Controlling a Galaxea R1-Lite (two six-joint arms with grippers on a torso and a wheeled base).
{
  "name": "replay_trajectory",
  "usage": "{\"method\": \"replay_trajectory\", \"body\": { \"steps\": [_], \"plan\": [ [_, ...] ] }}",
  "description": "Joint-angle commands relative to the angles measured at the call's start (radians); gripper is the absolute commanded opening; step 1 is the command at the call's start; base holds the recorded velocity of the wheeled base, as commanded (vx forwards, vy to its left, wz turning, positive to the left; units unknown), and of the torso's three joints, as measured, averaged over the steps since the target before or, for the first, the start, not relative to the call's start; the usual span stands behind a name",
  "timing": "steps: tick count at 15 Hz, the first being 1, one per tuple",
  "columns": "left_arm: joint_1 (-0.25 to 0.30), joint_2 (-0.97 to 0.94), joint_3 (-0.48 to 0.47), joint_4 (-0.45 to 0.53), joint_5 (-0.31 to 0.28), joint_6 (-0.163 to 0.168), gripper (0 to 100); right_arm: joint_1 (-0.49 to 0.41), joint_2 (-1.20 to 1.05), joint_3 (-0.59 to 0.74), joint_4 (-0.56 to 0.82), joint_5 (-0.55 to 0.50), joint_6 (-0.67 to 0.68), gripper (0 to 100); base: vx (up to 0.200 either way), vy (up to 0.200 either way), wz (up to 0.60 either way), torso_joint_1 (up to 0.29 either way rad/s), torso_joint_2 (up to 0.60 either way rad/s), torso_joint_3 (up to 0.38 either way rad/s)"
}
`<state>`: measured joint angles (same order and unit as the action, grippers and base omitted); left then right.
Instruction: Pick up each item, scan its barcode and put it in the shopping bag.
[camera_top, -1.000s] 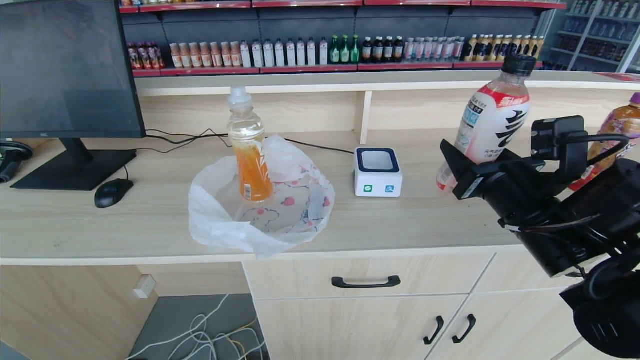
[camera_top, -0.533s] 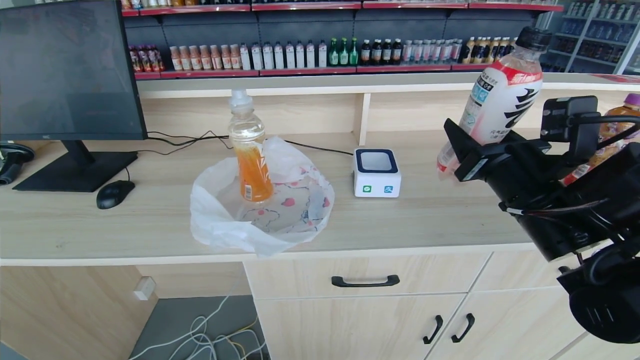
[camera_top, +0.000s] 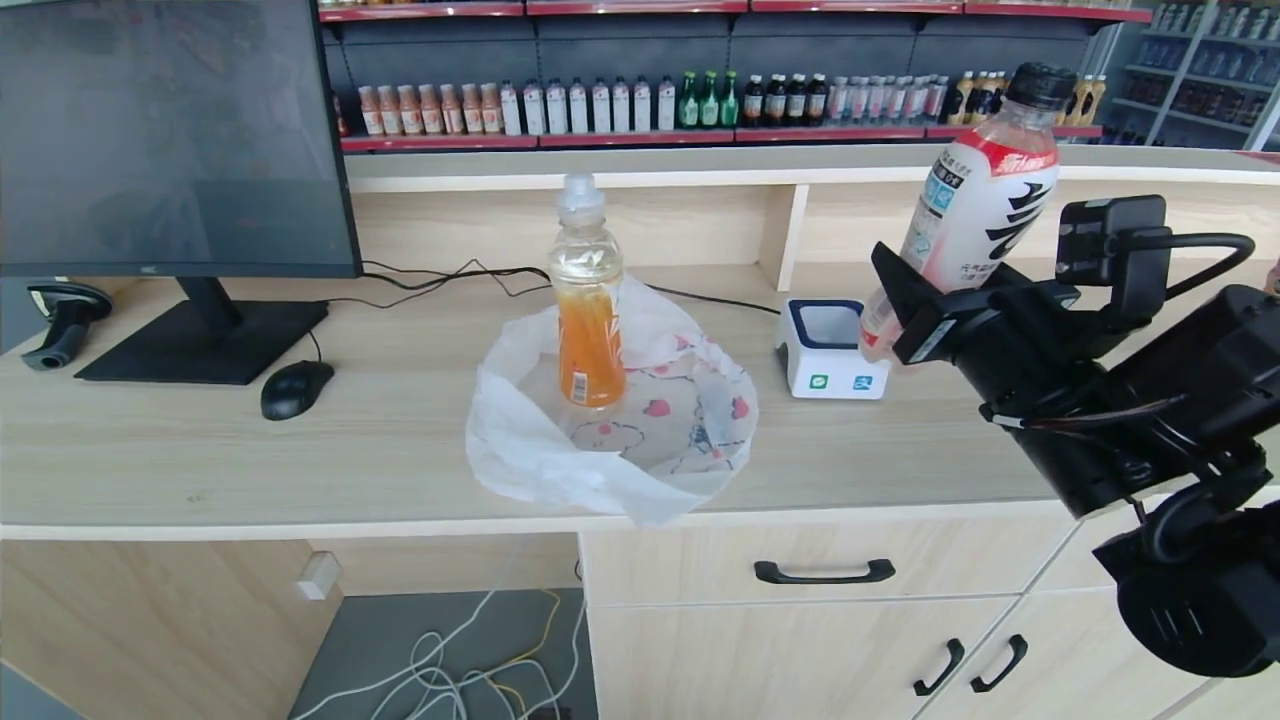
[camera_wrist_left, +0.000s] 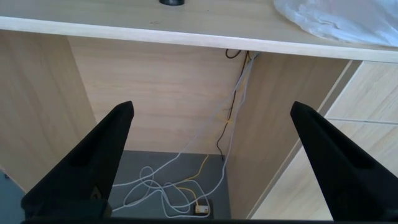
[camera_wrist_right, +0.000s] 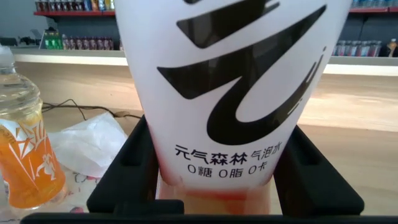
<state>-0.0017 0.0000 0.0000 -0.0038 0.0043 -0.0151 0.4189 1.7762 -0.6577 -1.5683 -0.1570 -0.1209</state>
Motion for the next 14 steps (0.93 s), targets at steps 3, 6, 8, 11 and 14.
{"method": "replay_trajectory", "body": {
  "steps": [3, 6, 8, 11, 14],
  "plan": [
    [0.000, 0.000, 0.000, -0.001, -0.001, 0.000, 100, -0.002, 0.003, 0.003, -0.003, -0.003, -0.002, 0, 0.000, 0.000, 0.00, 0.000, 0.00, 0.000],
    [0.000, 0.000, 0.000, -0.001, -0.001, 0.000, 100, -0.002, 0.003, 0.009, -0.003, -0.003, -0.002, 0, 0.000, 0.000, 0.60, 0.002, 0.00, 0.002],
    [0.000, 0.000, 0.000, -0.001, 0.000, 0.000, 100, -0.002, 0.003, 0.012, -0.003, -0.003, -0.003, 0, 0.000, 0.000, 0.60, 0.005, 0.00, 0.005],
    [0.000, 0.000, 0.000, -0.001, -0.001, 0.000, 100, -0.002, 0.002, 0.029, -0.003, -0.003, -0.005, 0, 0.000, 0.000, 0.20, 0.007, 0.00, 0.001],
    [0.000, 0.000, 0.000, -0.001, 0.000, -0.002, 100, 0.001, 0.006, 0.026, -0.003, -0.003, -0.005, 0, 0.000, 0.000, 0.00, 0.000, 0.00, 0.000]
  ]
}}
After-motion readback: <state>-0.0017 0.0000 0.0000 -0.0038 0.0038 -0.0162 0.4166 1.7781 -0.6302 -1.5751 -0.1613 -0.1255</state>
